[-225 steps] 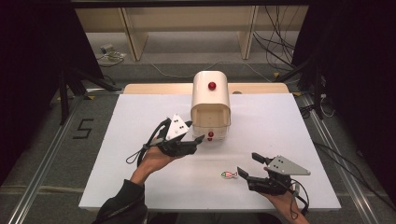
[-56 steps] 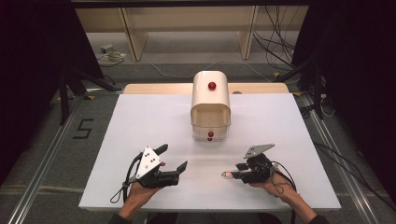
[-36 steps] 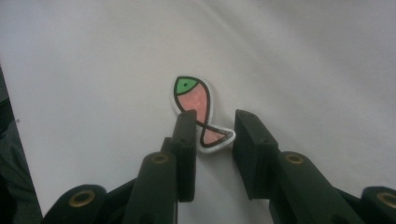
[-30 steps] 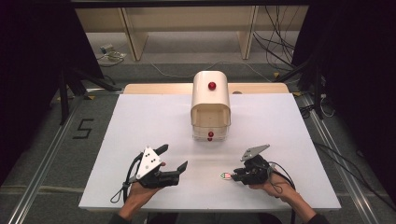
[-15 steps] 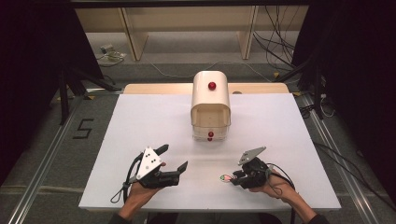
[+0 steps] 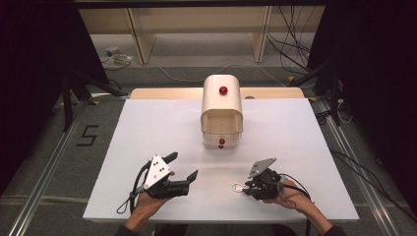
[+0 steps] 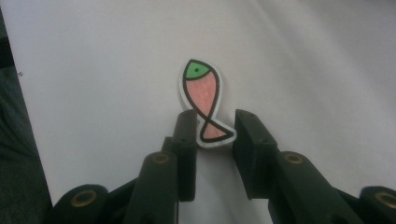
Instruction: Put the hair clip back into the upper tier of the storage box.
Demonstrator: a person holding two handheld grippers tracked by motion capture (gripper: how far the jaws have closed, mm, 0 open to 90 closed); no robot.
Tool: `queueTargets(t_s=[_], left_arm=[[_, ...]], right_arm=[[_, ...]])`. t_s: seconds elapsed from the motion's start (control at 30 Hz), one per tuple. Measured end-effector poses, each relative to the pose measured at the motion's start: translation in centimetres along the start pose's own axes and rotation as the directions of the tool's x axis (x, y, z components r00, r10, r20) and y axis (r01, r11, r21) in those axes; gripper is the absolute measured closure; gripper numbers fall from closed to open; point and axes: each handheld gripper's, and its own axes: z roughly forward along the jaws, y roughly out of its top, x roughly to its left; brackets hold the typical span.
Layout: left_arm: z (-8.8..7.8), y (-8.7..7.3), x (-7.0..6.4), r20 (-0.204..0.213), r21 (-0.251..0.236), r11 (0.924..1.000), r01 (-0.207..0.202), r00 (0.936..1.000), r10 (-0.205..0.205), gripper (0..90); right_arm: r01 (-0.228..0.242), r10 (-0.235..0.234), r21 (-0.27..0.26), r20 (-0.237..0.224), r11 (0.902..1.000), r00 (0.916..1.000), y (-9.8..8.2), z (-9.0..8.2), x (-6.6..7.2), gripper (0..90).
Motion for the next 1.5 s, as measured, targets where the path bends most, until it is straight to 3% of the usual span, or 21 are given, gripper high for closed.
queueTargets(t_s=[0.23,0.47,0.9,1.13,1.5], left_arm=[[0.0,0.0,0.0,-0.001,0.0,1.0,-0.002,1.0,0.002,14.7],[0.0,0.0,0.0,-0.002,-0.002,1.0,-0.001,1.0,0.001,14.7],[0.0,0.0,0.0,-0.003,-0.004,1.0,0.001,1.0,-0.001,14.7],[-0.1,0.1,0.0,-0.008,-0.012,0.9999,0.002,1.0,-0.002,14.7],[-0.2,0.1,0.0,-0.008,-0.018,0.9998,0.008,0.9999,-0.008,14.7]], right_arm=[[0.051,-0.051,0.016,0.005,0.9986,0.9987,0.2,-0.1,0.6,71.6],[0.055,-0.055,0.014,0.014,0.9984,0.9984,0.4,-0.2,0.8,71.8],[0.041,-0.037,-0.063,0.067,0.9972,0.9971,0.7,-1.9,0.3,71.8],[0.025,-0.013,-0.132,0.095,0.9909,0.9954,0.8,-2.8,-0.1,71.8],[0.01,0.015,-0.198,0.121,0.9803,0.9926,1.0,-4.0,-0.2,71.8]])
